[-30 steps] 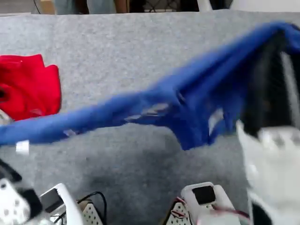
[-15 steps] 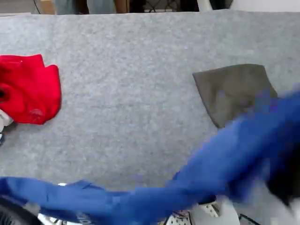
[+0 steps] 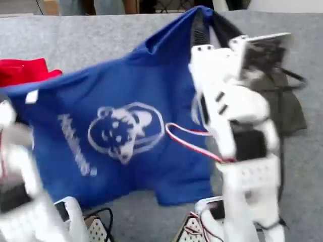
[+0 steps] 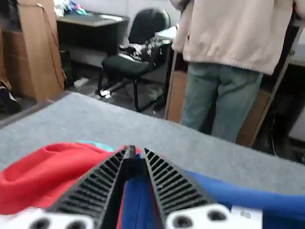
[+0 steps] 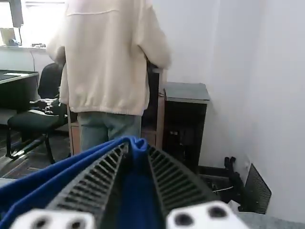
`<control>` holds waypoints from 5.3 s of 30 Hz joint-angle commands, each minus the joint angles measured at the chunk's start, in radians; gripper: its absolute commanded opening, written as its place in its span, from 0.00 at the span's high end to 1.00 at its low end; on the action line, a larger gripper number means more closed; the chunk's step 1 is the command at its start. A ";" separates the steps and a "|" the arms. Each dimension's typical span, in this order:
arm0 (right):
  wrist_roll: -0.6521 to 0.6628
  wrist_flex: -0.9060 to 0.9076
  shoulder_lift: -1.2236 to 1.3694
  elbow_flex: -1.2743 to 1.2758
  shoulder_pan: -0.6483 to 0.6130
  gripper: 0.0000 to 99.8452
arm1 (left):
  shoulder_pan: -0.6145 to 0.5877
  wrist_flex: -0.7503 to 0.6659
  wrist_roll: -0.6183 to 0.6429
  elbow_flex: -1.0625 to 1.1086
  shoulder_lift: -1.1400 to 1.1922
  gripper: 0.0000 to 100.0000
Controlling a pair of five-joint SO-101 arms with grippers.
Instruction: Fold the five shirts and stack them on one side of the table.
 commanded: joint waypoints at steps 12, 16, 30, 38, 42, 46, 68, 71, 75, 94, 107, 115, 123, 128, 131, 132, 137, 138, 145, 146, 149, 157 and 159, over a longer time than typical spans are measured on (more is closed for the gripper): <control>-0.003 -0.451 0.572 -0.308 0.008 0.99 | 0.113 -0.436 -0.055 -0.384 0.721 0.97; -0.003 -0.445 0.731 -0.432 0.011 0.99 | 0.113 -0.434 -0.055 -0.450 0.852 0.97; 0.002 0.160 0.633 -0.288 0.015 0.99 | 0.142 0.009 -0.058 -0.455 0.928 0.97; 0.137 0.422 0.498 -0.188 0.064 0.99 | 0.191 0.362 -0.107 -0.438 0.822 0.97; 0.396 0.552 0.463 -0.119 0.066 0.99 | 0.268 0.388 -0.239 -0.275 0.740 0.97; 0.555 0.658 0.384 -0.044 0.114 0.99 | 0.262 0.351 -0.265 -0.074 0.655 0.97; 0.809 0.824 -0.213 0.544 0.158 0.99 | 0.139 0.253 -0.336 0.271 0.393 0.97; 0.836 0.887 -0.297 0.578 0.153 0.99 | 0.151 0.262 -0.348 0.288 0.393 0.97; 0.884 0.927 -0.386 0.642 0.155 0.99 | 0.116 0.259 -0.393 0.291 0.393 0.97; 0.896 0.987 -0.464 0.745 0.152 0.99 | 0.004 0.209 -0.451 0.343 0.393 0.97; 1.000 1.069 -0.464 0.716 0.097 0.89 | -0.007 0.192 -0.446 0.377 0.393 0.90; 1.045 1.126 -0.463 0.533 0.207 0.67 | -0.073 0.457 -0.453 0.087 0.382 0.79; 1.054 0.918 -0.423 0.443 0.249 0.99 | -0.013 0.532 -0.304 -0.294 0.400 0.94; 0.944 0.870 -0.262 0.371 0.213 0.97 | 0.165 0.400 -0.193 -0.263 0.537 0.97; 0.868 0.870 -0.108 0.255 0.201 0.97 | 0.216 0.288 -0.127 -0.257 0.681 0.97; 0.839 0.870 -0.048 0.209 0.193 0.97 | 0.225 0.249 -0.109 -0.257 0.730 0.97; 0.671 0.911 0.269 -0.045 0.143 0.98 | 0.228 0.072 -0.078 -0.257 0.927 0.97; 0.647 0.924 0.334 -0.096 0.130 0.98 | 0.226 0.041 -0.078 -0.257 0.959 0.97; 0.540 0.934 0.762 -0.415 0.101 0.98 | 0.208 -0.150 -0.080 -0.246 1.096 0.97; 0.523 0.936 0.817 -0.464 0.103 0.98 | 0.203 -0.183 -0.080 -0.245 1.112 0.97; 0.486 0.936 0.983 -0.601 0.104 0.98 | 0.197 -0.327 -0.078 -0.216 1.206 0.97; 0.419 0.961 1.397 -0.909 0.141 0.98 | 0.136 -0.293 -0.080 -0.329 1.370 0.97; 0.404 0.967 1.474 -0.993 0.163 0.98 | 0.127 -0.262 -0.080 -0.355 1.395 0.97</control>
